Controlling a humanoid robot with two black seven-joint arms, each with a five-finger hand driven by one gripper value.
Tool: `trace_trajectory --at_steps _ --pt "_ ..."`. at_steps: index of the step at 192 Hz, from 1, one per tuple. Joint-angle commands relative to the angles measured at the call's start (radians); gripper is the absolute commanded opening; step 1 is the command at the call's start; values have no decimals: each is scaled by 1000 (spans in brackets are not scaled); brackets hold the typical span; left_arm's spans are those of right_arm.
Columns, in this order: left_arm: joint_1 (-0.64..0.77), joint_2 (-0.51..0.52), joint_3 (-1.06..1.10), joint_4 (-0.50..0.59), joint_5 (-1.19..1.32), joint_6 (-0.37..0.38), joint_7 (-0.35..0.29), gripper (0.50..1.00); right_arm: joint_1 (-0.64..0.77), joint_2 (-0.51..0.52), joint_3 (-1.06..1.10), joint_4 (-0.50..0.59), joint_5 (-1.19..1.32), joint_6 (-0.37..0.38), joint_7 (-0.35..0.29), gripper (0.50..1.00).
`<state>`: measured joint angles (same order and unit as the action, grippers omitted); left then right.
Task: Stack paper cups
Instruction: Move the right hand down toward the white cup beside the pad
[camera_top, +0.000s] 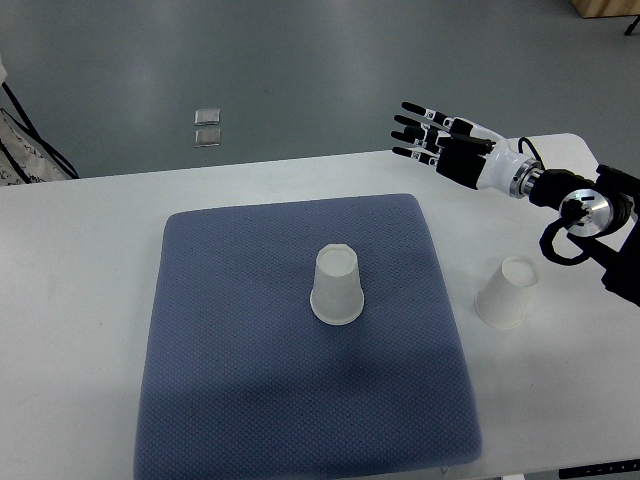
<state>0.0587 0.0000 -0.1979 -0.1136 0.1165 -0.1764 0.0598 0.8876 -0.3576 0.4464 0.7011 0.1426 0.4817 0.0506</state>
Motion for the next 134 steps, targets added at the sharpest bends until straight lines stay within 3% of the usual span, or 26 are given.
trace_trajectory --at_steps 1,134 --pt "0 0 0 0 0 0 0 1000 1 0 0 0 0 0 0 924" --pt "-3 0 2 2 0 0 0 1000 7 -75 -8 0 -8 8 0 924"
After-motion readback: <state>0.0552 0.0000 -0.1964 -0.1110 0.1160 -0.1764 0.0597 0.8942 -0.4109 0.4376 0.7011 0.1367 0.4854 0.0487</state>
